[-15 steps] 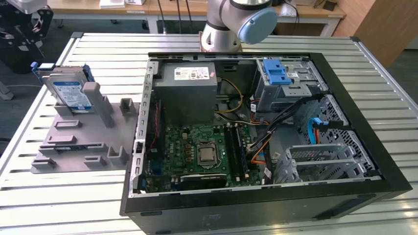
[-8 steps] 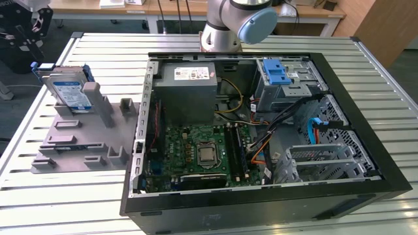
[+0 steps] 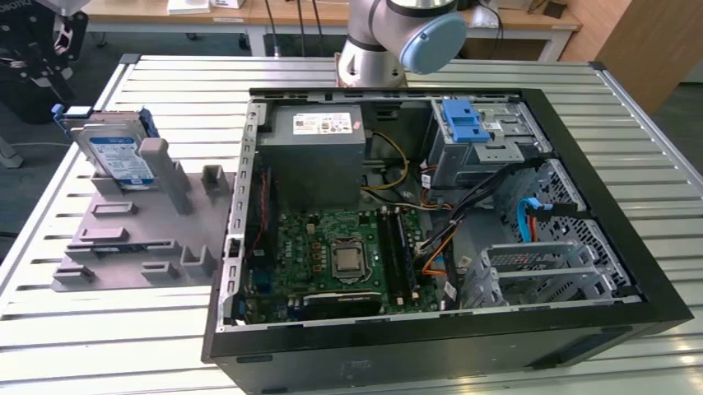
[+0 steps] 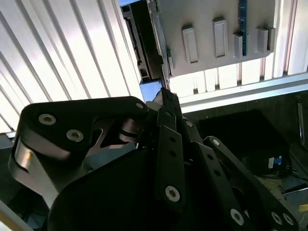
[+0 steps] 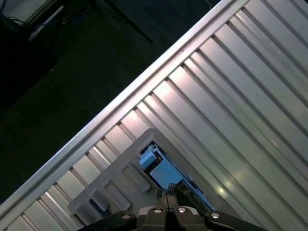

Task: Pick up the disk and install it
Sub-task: 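Pick up the disk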

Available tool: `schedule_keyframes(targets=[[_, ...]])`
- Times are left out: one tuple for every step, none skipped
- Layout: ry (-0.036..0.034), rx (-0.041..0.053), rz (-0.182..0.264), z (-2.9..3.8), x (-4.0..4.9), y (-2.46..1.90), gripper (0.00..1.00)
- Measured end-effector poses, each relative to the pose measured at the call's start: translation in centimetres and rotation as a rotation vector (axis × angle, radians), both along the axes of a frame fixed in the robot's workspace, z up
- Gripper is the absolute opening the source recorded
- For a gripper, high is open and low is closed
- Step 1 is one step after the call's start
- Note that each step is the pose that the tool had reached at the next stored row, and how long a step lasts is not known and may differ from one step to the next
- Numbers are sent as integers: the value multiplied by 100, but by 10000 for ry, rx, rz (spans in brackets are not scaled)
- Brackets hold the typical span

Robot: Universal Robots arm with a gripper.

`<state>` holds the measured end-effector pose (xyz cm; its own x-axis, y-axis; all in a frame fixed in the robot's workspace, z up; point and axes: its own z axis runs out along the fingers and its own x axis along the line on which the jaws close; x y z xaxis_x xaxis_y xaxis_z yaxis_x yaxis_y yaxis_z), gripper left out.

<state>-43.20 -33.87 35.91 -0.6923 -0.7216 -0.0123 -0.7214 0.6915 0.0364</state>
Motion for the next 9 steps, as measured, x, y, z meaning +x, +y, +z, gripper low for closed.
schedule_keyframes(targets=[[-13,6,131,-3,0,0,11],[-26,12,274,-5,0,0,11],[-42,15,419,-7,0,0,11],[-57,18,570,-9,0,0,11],[-71,20,725,-11,0,0,11],[-84,21,902,-14,0,0,11],[-96,22,1069,-16,0,0,11],[-104,22,1247,-19,1,0,11],[-110,23,1425,-21,0,0,11]])
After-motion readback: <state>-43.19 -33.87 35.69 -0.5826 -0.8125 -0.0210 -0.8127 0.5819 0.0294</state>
